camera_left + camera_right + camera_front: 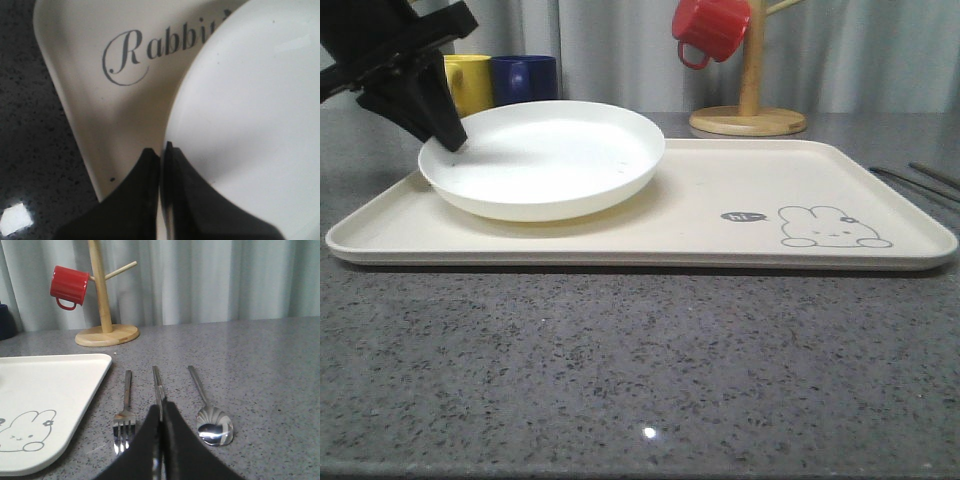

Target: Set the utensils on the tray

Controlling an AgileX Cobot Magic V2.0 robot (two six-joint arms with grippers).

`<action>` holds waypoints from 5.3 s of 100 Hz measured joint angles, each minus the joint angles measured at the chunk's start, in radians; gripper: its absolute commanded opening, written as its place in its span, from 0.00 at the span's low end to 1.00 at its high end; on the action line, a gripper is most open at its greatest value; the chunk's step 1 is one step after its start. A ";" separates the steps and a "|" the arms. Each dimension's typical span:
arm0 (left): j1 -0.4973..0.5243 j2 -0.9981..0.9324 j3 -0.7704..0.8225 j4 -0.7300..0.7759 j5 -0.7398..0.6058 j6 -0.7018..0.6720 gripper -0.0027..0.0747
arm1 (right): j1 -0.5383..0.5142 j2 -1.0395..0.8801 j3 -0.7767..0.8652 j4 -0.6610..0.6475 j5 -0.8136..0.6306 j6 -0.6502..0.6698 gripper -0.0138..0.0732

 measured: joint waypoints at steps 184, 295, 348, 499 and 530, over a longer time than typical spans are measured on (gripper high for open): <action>0.000 -1.388 1.109 0.040 -0.833 0.074 0.23 | 0.000 0.000 0.000 0.000 -0.037 0.000 0.07; 0.000 -1.460 1.155 0.044 -0.856 0.074 0.01 | 0.000 0.928 -0.929 0.064 0.850 0.000 0.14; 0.000 -1.460 1.155 0.044 -0.856 0.074 0.01 | 0.000 1.035 -0.948 0.116 0.891 -0.073 0.54; 0.000 -1.460 1.155 0.044 -0.856 0.076 0.01 | 0.074 1.676 -1.264 0.136 0.906 -0.227 0.24; 0.000 -1.460 1.155 0.044 -0.856 0.076 0.01 | 0.074 1.669 -1.281 0.136 0.948 -0.185 0.08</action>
